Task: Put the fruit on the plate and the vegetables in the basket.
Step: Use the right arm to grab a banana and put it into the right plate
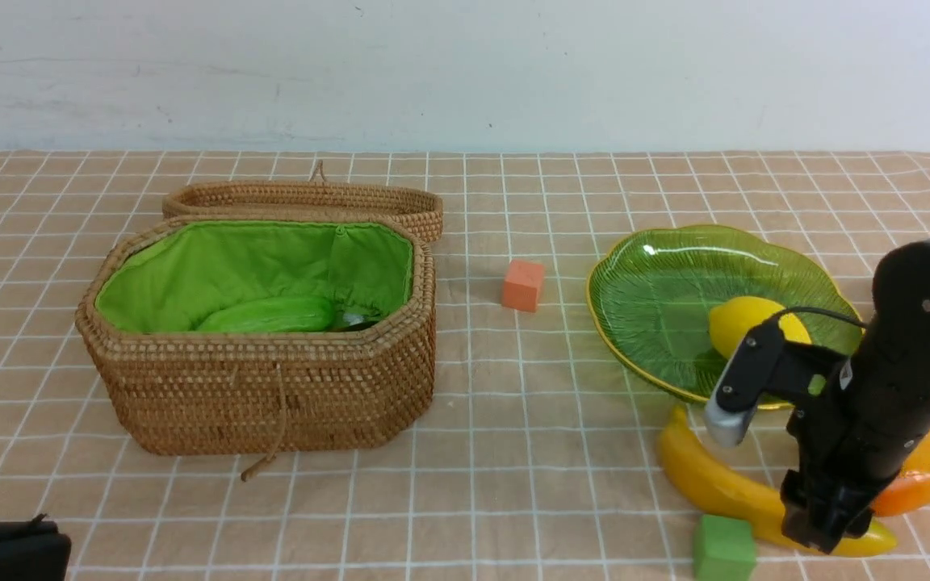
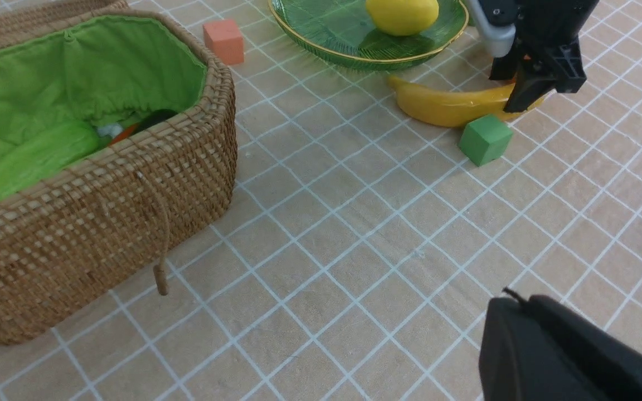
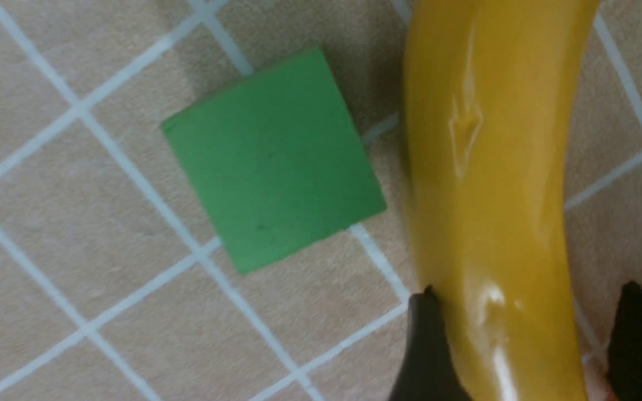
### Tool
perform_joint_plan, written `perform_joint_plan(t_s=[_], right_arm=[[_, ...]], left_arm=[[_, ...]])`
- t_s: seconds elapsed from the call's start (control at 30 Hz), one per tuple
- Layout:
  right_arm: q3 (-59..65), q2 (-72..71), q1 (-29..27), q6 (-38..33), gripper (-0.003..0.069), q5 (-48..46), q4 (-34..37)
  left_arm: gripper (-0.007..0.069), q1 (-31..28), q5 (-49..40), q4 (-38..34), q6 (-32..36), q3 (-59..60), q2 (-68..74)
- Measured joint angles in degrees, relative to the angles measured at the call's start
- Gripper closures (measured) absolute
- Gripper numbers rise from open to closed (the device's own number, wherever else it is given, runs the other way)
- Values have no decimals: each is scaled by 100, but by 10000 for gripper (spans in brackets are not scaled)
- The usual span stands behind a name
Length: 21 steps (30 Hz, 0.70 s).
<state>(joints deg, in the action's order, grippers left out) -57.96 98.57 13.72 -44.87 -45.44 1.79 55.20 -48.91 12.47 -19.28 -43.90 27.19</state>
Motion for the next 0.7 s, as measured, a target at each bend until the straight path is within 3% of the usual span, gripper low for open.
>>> perform_joint_plan(t_s=[0.23, 0.33, 0.37, 0.53, 0.7], right_arm=[[-34, 387, 0, -168, 237, 256, 13], [-34, 387, 0, -254, 292, 232, 80], [-34, 353, 6, -380, 340, 218, 225], [-54, -31, 150, -578, 344, -41, 434], [-557, -656, 378, -162, 344, -206, 822]], left_arm=[[638, 0, 101, 29, -6, 5, 0], [638, 0, 141, 36, -6, 5, 0], [638, 0, 181, 36, -6, 5, 0], [638, 0, 227, 8, -6, 5, 0], [638, 0, 542, -30, -6, 5, 0]])
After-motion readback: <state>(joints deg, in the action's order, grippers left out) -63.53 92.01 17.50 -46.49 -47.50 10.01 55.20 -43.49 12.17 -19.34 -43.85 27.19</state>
